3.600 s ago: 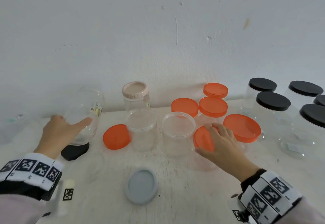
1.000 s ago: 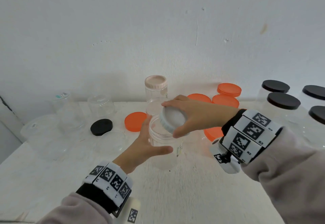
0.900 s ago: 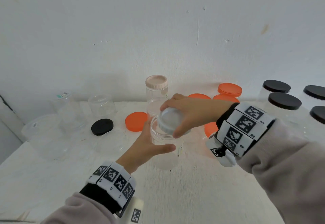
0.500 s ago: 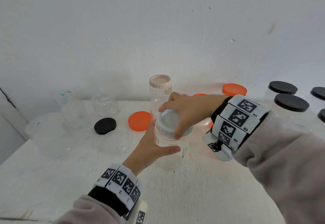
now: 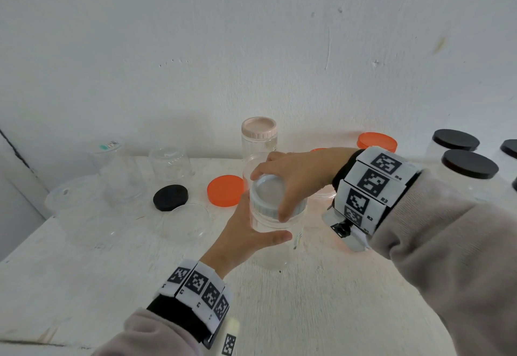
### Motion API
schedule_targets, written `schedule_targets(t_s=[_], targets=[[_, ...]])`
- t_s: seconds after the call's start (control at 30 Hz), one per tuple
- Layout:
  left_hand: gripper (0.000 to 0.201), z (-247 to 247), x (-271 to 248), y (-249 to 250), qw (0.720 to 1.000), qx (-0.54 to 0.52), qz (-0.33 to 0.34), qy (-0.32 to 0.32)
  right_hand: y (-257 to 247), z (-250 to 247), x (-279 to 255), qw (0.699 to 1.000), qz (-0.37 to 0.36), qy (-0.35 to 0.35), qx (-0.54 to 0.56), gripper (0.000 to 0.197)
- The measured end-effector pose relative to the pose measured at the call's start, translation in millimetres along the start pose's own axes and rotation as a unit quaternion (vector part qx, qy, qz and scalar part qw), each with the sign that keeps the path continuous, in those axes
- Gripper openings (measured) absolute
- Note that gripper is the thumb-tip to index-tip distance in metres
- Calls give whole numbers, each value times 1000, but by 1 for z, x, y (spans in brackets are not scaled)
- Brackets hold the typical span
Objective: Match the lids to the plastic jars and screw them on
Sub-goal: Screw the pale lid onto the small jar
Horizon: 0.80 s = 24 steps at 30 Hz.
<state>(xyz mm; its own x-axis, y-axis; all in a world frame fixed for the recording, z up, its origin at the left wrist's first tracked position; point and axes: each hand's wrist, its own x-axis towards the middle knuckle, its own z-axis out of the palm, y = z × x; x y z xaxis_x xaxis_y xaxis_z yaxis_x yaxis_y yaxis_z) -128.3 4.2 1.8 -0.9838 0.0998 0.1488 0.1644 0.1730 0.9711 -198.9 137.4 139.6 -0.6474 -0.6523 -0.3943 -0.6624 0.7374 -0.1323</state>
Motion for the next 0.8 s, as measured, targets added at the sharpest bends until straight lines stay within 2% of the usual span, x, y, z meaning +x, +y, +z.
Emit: schedule_targets(t_s=[0.17, 0.27, 0.43, 0.57, 0.7, 0.8], targets=[[96, 0, 0, 1, 1000, 10, 5, 0, -2, -5, -3, 1000, 0, -22, -4, 90], [92, 0, -1, 2, 1000, 7, 15, 0, -6, -4, -3, 1000, 0, -12, -10, 88], [85, 1, -1, 7, 999, 28, 40, -8, -10, 2, -1, 999, 9, 22, -33, 71], [91, 0, -2, 2, 1000, 11, 4, 2, -14, 5, 0, 996, 58, 34, -57, 81], [93, 0, -2, 0, 1000, 15, -8, 3, -12, 0, -2, 997, 51, -29, -48, 96], [97, 1, -2, 2, 1000, 13, -4, 3, -12, -5, -4, 998, 22, -53, -34, 90]])
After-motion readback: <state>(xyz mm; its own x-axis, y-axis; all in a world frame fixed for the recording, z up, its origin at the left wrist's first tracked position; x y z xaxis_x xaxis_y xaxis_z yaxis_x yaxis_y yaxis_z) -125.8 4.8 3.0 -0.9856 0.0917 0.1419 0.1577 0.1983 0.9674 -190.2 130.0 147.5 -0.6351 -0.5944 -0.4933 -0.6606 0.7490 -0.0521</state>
